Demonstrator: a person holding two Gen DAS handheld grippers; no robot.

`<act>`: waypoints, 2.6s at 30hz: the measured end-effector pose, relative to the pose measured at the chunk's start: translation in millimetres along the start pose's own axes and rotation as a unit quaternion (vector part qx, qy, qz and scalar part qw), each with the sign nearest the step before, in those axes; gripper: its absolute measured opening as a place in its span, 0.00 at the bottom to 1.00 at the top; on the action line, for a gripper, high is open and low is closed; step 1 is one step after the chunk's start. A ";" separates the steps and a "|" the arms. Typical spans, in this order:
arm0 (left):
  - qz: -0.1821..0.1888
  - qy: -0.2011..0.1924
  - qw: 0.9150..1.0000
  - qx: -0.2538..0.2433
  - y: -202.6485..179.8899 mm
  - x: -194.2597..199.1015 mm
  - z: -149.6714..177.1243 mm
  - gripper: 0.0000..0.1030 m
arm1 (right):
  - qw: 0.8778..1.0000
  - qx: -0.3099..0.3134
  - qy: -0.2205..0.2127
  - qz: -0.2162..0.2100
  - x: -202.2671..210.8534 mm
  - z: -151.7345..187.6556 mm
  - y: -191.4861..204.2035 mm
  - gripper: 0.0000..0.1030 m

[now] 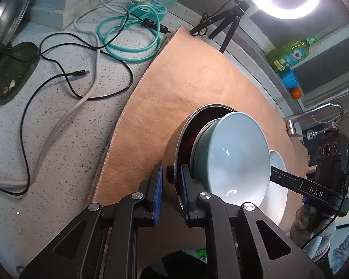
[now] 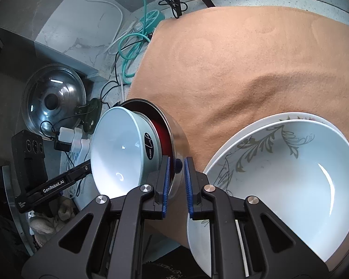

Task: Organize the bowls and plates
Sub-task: 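Grip the rim of the nested bowl stack with both tools and lift, then carry the nested bowls with both tools and lower them onto the white plates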

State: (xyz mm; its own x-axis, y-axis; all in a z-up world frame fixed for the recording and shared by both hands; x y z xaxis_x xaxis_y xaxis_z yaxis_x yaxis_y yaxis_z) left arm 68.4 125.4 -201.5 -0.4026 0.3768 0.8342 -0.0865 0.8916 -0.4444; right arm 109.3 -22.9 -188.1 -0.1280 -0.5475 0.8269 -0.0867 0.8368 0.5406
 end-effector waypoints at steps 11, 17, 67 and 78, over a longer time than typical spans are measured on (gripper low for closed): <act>-0.008 -0.003 1.000 -0.010 -2.0 1.1 -1.8 0.09 | 1.000 0.012 0.000 0.007 -2.9 0.5 4.2 0.11; -0.016 -0.007 1.000 -0.017 -1.7 2.2 -3.5 0.09 | 1.000 0.017 -0.002 0.009 -2.6 1.1 5.2 0.11; 0.043 0.032 0.986 -0.155 -162.1 -20.3 15.2 0.09 | 0.993 -0.060 -0.095 0.030 141.0 35.5 -102.5 0.11; 0.036 0.049 0.984 -0.167 -168.3 -32.1 24.0 0.09 | 0.992 -0.079 -0.090 0.038 135.5 43.9 -125.6 0.11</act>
State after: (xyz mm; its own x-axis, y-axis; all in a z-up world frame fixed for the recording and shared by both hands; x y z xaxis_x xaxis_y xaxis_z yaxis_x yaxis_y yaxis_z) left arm 74.0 -42.8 -161.4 -0.3059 0.4497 0.8392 0.2496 0.8885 -0.3852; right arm 59.5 -202.3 -150.7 -0.3038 -0.4631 0.8326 0.0835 0.8576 0.5075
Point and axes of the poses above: each gripper's, at about its wrist camera, not at the fingertips, and x roughly against the way its jaws point, y to its left, z to its underside, the point moved 7 cm from there along -x, roughly the way its jaws point, and after that the axes turned 6 degrees about -x, right-handed, at the moved point
